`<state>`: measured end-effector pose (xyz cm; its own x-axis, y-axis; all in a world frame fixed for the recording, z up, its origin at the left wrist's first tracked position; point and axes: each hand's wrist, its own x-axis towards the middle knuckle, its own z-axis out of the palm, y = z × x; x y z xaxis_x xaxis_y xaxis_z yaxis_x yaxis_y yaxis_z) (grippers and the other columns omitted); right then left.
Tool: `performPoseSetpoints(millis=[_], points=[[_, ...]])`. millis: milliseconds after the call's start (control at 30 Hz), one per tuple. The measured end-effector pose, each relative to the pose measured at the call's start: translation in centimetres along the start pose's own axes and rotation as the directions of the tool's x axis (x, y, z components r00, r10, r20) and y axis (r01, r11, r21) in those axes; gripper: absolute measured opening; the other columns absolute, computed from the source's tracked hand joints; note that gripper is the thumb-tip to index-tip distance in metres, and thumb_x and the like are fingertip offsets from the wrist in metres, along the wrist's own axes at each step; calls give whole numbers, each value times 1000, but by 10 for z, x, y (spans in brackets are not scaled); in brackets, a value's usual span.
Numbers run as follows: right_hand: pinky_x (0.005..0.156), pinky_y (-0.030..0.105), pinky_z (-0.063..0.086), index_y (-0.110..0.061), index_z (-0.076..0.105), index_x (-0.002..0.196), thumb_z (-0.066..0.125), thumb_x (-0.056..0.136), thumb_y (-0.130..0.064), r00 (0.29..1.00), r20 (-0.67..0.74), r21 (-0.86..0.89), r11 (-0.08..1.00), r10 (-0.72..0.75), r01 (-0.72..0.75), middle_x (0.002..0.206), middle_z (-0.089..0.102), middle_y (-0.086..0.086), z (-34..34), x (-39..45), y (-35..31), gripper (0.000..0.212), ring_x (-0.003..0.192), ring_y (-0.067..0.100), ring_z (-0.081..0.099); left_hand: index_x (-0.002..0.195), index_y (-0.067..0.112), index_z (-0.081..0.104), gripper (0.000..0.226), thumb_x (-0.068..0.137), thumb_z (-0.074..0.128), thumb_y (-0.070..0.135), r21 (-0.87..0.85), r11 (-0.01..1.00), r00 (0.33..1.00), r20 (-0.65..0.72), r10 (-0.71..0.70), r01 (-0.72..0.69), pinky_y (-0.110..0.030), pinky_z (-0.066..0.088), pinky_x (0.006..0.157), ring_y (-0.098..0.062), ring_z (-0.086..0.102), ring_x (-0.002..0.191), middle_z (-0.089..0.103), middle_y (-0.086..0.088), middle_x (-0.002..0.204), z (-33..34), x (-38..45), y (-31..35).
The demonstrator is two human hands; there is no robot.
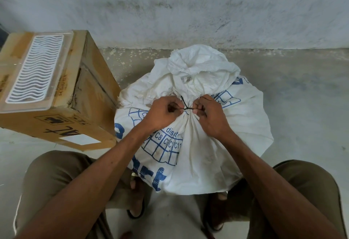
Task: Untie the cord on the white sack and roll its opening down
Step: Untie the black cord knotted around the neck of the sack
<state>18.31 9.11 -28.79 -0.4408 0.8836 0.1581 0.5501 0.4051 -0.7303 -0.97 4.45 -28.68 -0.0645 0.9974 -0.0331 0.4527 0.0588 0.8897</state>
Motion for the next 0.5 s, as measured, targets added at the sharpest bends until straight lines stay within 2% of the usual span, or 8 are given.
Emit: performPoseSetpoints(millis=[133, 233, 300, 400, 500], points=[[70, 1, 37, -20, 60, 80, 58, 71, 21, 1000, 4, 0, 1000, -14, 14, 86, 56, -2, -1, 1, 0, 42, 77, -9, 54, 97, 11, 74, 10, 87, 74, 12, 195, 956, 973, -30, 230, -220, -27, 58, 76, -10, 69, 80, 73, 1, 89, 4, -3, -3], [71, 2, 37, -14, 63, 79, 59, 71, 19, 1000, 9, -17, 1000, -21, 22, 85, 56, -1, 0, 1, 2, 34, 77, -3, 54, 99, 11, 75, 11, 91, 70, 17, 390, 840, 919, 43, 392, -376, -30, 54, 73, -17, 67, 80, 72, -2, 91, 5, -2, -8], [71, 6, 39, -10, 64, 80, 61, 71, 16, 1000, 14, -26, 999, -24, 25, 85, 56, -1, 1, 2, 2, 28, 77, 2, 54, 100, 10, 74, 11, 93, 69, 17, 432, 812, 906, 31, 421, -392, -32, 53, 74, -20, 66, 81, 71, -4, 91, 9, -1, -10], [73, 22, 46, -11, 64, 80, 65, 74, 9, 1000, 14, -36, 999, -18, 18, 84, 56, -2, 1, 2, 1, 22, 78, 13, 56, 98, 9, 74, 10, 92, 70, 17, 437, 822, 910, -15, 414, -366, -27, 48, 74, -21, 65, 81, 71, -5, 88, 16, -1, -11], [73, 23, 45, -17, 61, 77, 67, 75, 7, 1000, 5, -19, 1000, 14, -14, 83, 56, -4, 1, 2, -1, 25, 78, 13, 55, 92, 9, 73, 8, 92, 68, 15, 440, 824, 917, 1, 398, -358, -26, 45, 70, -21, 63, 77, 69, -6, 84, 19, 2, -9]])
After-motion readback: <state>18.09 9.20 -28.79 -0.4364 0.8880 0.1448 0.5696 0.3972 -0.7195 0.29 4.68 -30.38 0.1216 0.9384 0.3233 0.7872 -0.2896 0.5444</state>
